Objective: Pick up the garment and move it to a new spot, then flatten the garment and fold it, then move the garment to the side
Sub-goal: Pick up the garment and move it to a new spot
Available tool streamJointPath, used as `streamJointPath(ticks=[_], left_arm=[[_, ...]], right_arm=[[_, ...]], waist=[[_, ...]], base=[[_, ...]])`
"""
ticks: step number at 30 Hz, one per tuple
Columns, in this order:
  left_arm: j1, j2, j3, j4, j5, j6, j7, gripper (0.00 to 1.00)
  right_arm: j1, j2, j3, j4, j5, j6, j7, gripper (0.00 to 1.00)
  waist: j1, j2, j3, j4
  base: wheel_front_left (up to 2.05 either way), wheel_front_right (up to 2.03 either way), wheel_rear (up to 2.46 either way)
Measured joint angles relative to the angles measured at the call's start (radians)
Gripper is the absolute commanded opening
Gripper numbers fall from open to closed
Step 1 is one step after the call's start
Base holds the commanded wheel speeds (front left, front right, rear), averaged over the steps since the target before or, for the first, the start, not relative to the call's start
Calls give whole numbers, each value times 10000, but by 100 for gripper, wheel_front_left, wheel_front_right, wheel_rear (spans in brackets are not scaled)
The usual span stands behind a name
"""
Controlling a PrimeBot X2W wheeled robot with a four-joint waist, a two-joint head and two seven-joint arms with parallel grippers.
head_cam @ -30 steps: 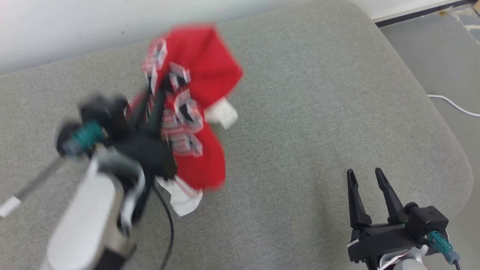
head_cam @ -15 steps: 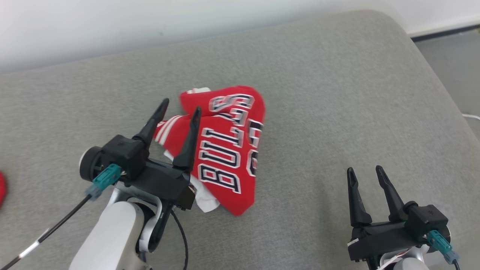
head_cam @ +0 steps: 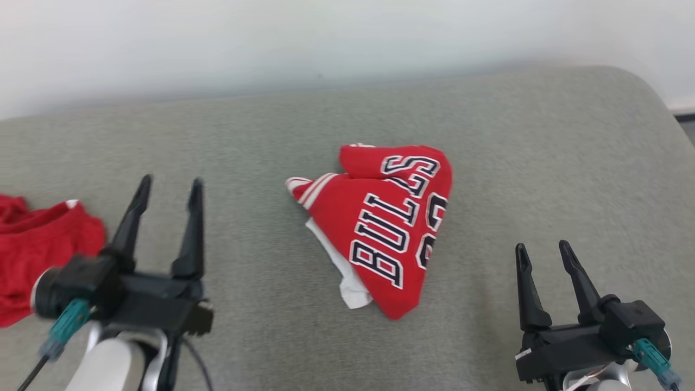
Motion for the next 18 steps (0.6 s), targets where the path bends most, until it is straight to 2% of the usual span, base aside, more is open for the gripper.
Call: streamJointPath(ticks=[9,18], left_arm=[[1833,548,639,-593,-73,336,-255,100],[3325,619,871,-970,-180,368,-353,100]], right_arm=[[335,0,-163,-357,-94,0,288,100],[767,0,-151,-577,-105,0,489,100]], waist=[[0,0,-497,861],[-1,1,-1044,1171]], base=[[0,0,0],[0,0,0]])
